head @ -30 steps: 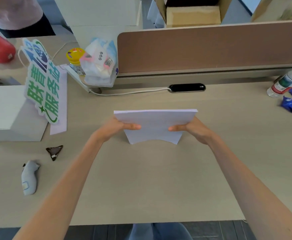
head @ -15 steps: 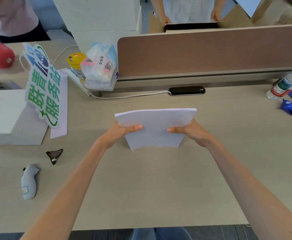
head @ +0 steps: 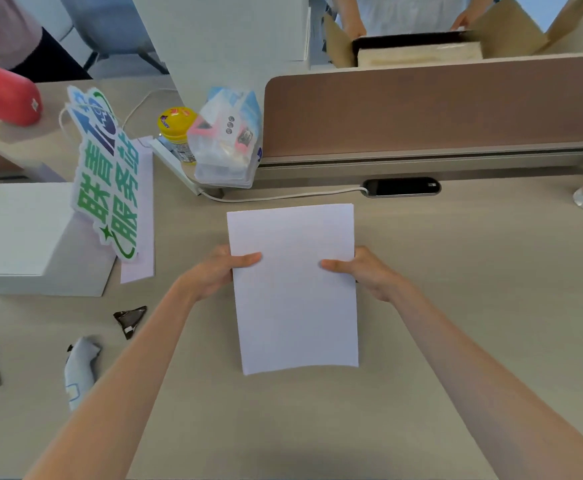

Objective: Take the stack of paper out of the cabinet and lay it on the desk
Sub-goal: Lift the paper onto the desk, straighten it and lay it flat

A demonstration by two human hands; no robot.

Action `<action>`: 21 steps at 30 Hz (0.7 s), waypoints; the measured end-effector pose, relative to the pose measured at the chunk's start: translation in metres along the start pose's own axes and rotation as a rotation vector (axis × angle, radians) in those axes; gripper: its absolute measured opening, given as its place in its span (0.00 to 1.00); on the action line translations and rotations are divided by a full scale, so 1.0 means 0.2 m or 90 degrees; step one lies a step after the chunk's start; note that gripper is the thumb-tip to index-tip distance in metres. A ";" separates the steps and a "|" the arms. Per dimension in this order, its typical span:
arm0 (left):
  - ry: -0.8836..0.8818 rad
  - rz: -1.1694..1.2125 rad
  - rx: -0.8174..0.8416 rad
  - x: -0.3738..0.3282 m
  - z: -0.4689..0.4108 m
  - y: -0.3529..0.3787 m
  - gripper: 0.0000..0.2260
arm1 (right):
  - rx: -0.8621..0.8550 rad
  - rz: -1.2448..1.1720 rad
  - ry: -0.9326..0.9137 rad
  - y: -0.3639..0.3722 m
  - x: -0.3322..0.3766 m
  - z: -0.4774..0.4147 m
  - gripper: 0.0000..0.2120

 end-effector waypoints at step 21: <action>-0.072 -0.213 -0.292 0.41 -0.46 -0.60 0.15 | -0.328 0.314 0.109 0.07 -0.24 -0.61 0.05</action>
Point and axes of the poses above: each hand's wrist, its own z-axis away from the middle knuckle, its own y-axis out of the palm, x = y × z, the point moved 10 cm from there along -z, towards the middle knuckle, and after that the axes turned 4 degrees about x, right-handed, at the moved point
